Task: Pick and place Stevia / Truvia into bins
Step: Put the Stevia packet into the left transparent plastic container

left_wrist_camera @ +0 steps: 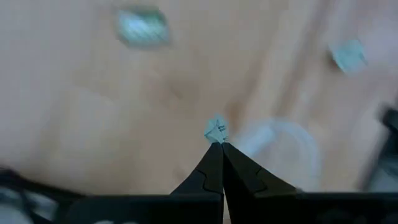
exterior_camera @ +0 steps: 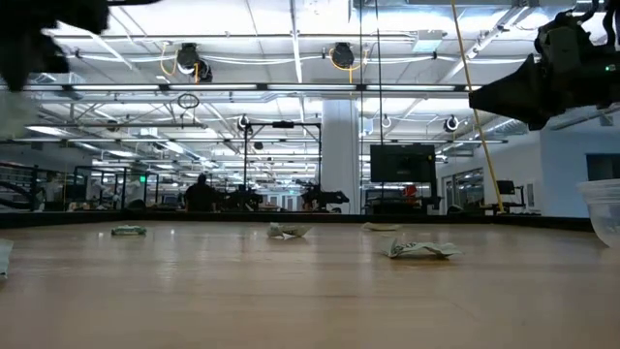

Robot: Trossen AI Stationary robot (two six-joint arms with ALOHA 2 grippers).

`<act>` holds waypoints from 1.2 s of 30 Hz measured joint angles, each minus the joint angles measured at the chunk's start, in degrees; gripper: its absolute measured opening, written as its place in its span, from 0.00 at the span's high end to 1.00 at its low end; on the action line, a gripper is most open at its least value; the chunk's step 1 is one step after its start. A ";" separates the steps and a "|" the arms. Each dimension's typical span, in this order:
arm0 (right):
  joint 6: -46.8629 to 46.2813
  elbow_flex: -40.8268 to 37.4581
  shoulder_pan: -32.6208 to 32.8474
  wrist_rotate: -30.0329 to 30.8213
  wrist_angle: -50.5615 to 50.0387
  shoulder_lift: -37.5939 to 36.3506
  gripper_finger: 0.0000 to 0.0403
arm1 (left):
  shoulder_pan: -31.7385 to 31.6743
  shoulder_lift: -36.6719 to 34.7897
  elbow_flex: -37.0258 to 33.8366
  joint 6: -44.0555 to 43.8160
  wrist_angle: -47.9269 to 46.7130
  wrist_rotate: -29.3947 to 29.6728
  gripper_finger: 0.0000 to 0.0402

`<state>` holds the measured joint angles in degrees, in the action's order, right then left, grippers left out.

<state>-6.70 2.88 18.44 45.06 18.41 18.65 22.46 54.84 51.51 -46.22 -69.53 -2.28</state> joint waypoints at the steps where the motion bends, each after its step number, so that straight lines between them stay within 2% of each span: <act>1: 0.52 0.02 -0.18 0.00 0.28 0.00 0.75 | 2.21 0.48 0.00 -2.83 0.31 -1.87 1.00; 6: 2.05 0.00 -1.51 -0.03 0.64 0.00 0.75 | 12.10 3.95 0.00 -18.79 0.67 -7.91 1.00; 8: 2.07 0.01 -2.16 -0.03 0.64 0.00 0.75 | 14.89 5.57 0.00 -21.26 0.67 -7.73 1.00; 11: 2.36 0.00 -3.44 -0.04 1.06 0.00 0.75 | 17.62 8.07 0.00 -22.71 0.71 -4.02 1.00; 22: 13.38 0.00 -7.60 -0.04 12.37 0.02 0.75 | 18.57 14.06 -0.02 -25.90 5.36 -2.13 0.99; 29: 21.85 0.00 -10.57 -0.05 24.52 0.00 0.75 | 18.61 17.98 -0.02 -28.22 5.57 3.67 0.97; 36: 22.88 0.00 -13.44 -0.08 29.97 0.00 0.75 | 18.62 20.55 -0.02 -34.50 5.62 0.63 0.97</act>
<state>16.19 2.87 5.00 44.98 48.38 18.65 41.08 75.39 51.48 -80.72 -63.91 -1.65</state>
